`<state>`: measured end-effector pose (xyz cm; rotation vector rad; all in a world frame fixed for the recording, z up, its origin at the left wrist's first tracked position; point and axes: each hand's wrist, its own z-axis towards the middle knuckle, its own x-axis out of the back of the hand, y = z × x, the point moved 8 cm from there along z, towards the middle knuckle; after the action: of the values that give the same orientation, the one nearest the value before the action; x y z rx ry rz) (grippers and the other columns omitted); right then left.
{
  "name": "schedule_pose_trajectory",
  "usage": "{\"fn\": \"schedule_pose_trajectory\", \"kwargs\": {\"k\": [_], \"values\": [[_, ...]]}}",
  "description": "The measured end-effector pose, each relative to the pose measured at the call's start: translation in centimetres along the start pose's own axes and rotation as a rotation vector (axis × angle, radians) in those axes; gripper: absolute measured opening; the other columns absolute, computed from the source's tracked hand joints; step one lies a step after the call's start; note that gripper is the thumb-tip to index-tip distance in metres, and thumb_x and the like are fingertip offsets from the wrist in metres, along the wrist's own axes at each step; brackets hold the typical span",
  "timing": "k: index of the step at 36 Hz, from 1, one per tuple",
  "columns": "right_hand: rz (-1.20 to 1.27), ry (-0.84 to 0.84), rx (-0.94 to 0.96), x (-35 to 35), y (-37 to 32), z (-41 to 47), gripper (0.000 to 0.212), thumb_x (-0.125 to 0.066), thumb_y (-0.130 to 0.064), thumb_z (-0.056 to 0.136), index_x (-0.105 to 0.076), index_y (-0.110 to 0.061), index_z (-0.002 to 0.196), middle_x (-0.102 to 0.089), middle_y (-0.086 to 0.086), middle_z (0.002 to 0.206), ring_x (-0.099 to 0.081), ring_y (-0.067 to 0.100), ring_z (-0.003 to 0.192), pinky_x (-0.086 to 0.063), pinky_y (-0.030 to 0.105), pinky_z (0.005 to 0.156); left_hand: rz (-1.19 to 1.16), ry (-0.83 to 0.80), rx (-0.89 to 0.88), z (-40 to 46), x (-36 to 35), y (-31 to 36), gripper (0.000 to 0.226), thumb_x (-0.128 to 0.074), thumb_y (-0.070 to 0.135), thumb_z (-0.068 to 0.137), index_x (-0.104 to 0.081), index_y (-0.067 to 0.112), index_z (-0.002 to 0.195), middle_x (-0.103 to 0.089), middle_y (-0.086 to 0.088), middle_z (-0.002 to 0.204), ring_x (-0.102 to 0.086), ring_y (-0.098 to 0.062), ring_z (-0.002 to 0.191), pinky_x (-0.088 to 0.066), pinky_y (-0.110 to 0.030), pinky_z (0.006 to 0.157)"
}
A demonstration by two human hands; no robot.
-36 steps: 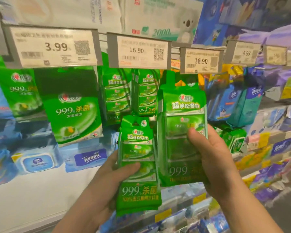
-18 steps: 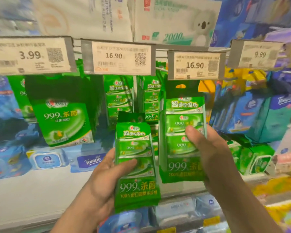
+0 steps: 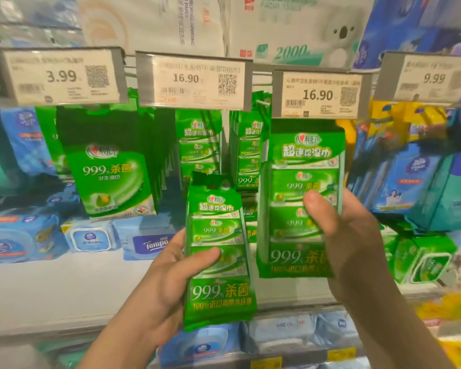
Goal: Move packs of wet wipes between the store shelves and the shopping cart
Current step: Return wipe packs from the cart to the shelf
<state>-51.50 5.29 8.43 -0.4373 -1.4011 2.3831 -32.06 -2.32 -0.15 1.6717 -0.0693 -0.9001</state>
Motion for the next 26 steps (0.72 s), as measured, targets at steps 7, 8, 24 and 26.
{"fn": "schedule_pose_trajectory", "kwargs": {"k": [7,8,24,26], "values": [[-0.021,0.025,-0.092,0.4,2.2,0.5,0.027,-0.069,-0.046,0.083,-0.073,-0.03,0.105,-0.076,0.004,0.105,-0.07,0.034,0.105,-0.051,0.064,0.097,0.009,0.01,0.008,-0.3,0.0,0.0,0.062,-0.07,0.005,0.071,-0.058,0.016,0.131,-0.066,-0.028,0.122,-0.064,-0.052,0.108,-0.049,-0.07,0.089],[-0.017,0.016,-0.103,0.3,2.6,0.5,0.034,-0.068,-0.051,0.082,-0.073,-0.028,0.107,-0.076,0.004,0.106,-0.07,0.033,0.106,-0.05,0.064,0.099,0.008,0.012,0.008,-0.3,0.1,0.0,0.062,-0.07,0.005,0.071,-0.058,0.016,0.131,-0.066,-0.028,0.122,-0.064,-0.052,0.108,-0.05,-0.069,0.089],[0.327,0.026,-0.424,-2.1,10.6,0.6,0.078,-0.077,-0.068,0.071,-0.065,-0.01,0.123,-0.071,0.018,0.121,-0.07,0.035,0.11,-0.054,0.058,0.097,-0.004,0.036,0.003,-0.8,1.0,0.3,0.062,-0.071,0.005,0.07,-0.059,0.015,0.13,-0.067,-0.028,0.12,-0.067,-0.05,0.103,-0.057,-0.06,0.08],[0.272,-0.002,-0.397,-2.7,10.7,1.4,0.075,-0.072,-0.065,0.079,-0.063,-0.011,0.129,-0.07,0.02,0.123,-0.068,0.035,0.115,-0.049,0.058,0.104,-0.006,0.038,-0.011,-0.8,1.1,0.5,0.063,-0.071,0.005,0.07,-0.058,0.013,0.131,-0.067,-0.028,0.12,-0.067,-0.049,0.102,-0.058,-0.055,0.077]]}}
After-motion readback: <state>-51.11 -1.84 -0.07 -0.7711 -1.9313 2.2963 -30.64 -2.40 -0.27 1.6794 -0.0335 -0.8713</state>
